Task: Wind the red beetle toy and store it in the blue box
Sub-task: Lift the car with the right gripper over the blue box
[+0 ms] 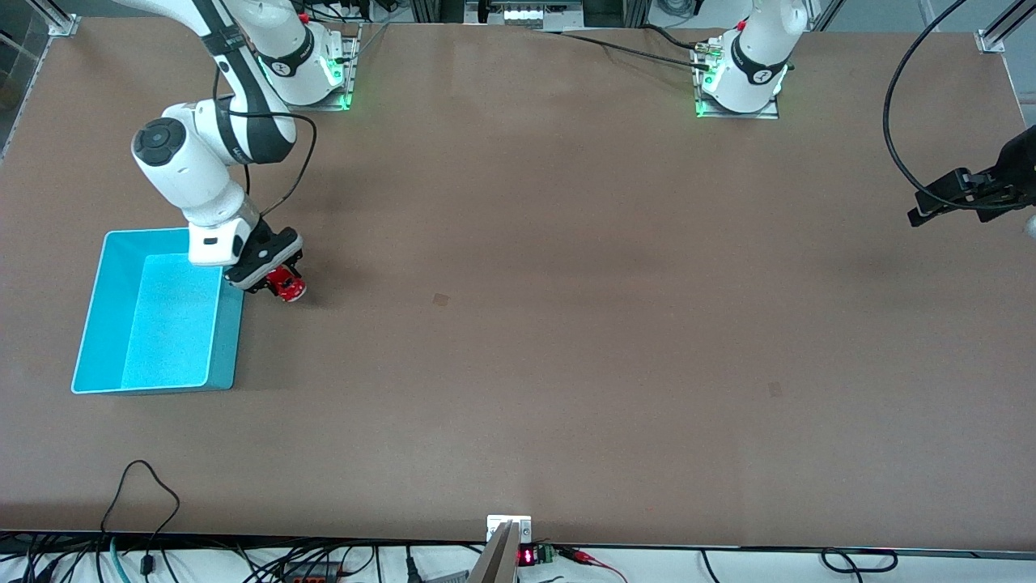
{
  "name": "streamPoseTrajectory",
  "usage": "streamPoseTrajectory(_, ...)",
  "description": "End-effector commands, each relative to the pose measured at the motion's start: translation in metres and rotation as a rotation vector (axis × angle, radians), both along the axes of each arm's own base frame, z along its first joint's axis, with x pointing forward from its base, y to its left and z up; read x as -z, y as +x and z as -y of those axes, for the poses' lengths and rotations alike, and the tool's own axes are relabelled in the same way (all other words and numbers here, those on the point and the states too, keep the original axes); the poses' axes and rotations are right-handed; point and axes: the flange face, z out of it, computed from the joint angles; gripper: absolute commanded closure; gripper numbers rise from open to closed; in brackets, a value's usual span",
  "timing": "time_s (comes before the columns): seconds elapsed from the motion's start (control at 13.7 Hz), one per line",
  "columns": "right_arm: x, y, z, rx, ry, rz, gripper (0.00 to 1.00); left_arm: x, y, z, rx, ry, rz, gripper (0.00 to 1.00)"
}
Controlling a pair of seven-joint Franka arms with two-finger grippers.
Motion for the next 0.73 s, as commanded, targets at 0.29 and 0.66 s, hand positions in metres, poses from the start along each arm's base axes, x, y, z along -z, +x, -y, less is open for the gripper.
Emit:
streamPoseTrajectory(0.29, -0.053, 0.043, 0.087, 0.407, 0.025, -0.101, 1.0, -0.006, 0.0, 0.002, 0.001, -0.001, 0.023, 0.0)
streamPoseTrajectory(0.66, -0.014, 0.03, 0.194, 0.705, 0.015, -0.175, 1.0, -0.007, 0.0, 0.007, 0.008, -0.012, 0.025, 0.0)
